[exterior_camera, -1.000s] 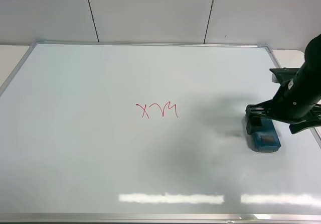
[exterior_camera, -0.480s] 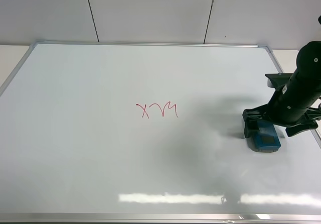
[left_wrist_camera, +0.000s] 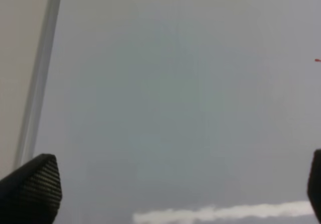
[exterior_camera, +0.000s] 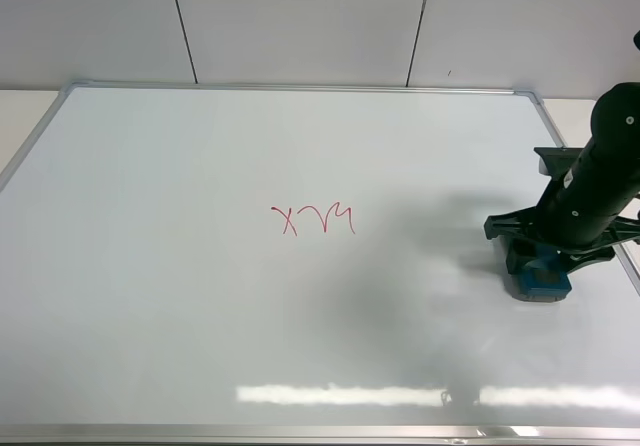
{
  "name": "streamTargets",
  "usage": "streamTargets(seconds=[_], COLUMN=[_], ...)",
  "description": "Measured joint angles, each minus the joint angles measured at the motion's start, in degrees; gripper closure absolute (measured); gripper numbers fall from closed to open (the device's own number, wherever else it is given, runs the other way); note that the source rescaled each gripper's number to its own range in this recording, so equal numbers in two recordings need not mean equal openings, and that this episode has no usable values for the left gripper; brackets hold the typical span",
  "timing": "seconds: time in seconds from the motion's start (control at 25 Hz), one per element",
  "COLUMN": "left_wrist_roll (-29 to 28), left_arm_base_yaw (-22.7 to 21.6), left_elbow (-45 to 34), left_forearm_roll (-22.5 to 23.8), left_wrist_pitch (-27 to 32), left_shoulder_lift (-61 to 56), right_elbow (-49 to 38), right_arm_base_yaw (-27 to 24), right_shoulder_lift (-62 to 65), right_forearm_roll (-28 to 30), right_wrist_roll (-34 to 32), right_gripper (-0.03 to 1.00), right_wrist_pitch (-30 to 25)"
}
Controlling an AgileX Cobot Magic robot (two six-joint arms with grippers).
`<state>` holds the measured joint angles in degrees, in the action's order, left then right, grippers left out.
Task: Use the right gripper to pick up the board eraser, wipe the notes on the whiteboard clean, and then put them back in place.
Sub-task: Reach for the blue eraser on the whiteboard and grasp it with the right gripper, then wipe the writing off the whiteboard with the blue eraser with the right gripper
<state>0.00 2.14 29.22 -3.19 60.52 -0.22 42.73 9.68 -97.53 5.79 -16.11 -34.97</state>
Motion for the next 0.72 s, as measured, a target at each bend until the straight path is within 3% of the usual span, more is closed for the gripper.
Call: streamTargets(seconds=[0.2,0.32,0.72], left_wrist_roll=[0.00,0.00,0.00], left_arm_base_yaw=[0.00,0.00,0.00], left_elbow=[0.00,0.00,0.00], left_forearm_roll=[0.00,0.00,0.00], left_wrist_pitch=[0.00,0.00,0.00], left_shoulder_lift=[0.00,0.00,0.00], right_elbow=[0.05,2.02,15.45], right_arm_base_yaw=[0.00,1.17,10.89], right_shoulder_lift=[0.00,0.16,0.97], right_forearm_roll=[0.00,0.12,0.01], right_wrist_roll=[-0.17,-0.35,0.90], right_gripper=[0.96,0.96,0.96], right_wrist_pitch=[-0.60,-3.94,-11.63])
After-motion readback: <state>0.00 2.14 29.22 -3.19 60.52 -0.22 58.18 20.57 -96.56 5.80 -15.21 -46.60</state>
